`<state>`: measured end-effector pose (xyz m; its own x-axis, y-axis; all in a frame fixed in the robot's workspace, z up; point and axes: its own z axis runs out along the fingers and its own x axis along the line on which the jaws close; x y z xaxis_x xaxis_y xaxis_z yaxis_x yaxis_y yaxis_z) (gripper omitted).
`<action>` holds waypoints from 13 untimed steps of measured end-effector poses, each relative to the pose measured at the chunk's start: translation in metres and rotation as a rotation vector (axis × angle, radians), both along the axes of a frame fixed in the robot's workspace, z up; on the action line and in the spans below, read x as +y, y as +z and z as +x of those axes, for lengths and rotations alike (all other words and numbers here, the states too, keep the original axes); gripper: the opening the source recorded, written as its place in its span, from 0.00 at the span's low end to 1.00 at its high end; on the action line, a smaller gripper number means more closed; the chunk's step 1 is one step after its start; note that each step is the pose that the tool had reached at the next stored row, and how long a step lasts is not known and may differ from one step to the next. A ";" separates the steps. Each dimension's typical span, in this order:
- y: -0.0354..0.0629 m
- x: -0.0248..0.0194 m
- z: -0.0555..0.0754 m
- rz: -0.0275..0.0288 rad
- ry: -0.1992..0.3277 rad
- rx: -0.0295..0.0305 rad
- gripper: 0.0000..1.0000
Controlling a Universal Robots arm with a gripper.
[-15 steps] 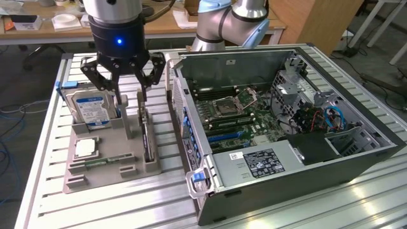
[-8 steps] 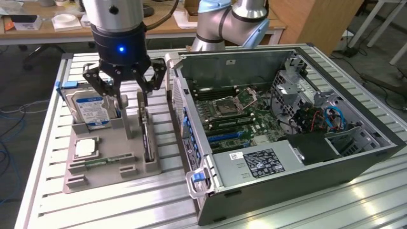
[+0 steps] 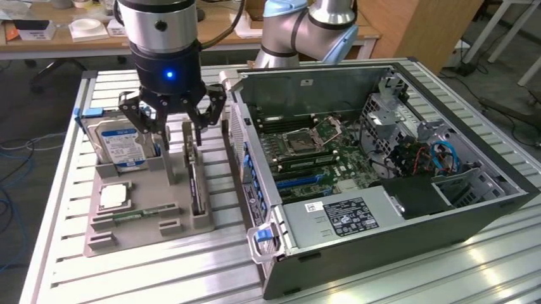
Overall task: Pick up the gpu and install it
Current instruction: 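Pick up the gpu and move the gpu toward the slot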
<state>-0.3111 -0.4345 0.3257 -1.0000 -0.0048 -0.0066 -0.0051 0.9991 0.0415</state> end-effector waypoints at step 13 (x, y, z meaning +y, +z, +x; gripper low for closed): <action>-0.0238 -0.0048 0.000 0.0000 0.000 0.0000 0.55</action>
<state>-0.3108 -0.4393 0.3019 -1.0000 -0.0049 -0.0066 -0.0052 0.9991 0.0415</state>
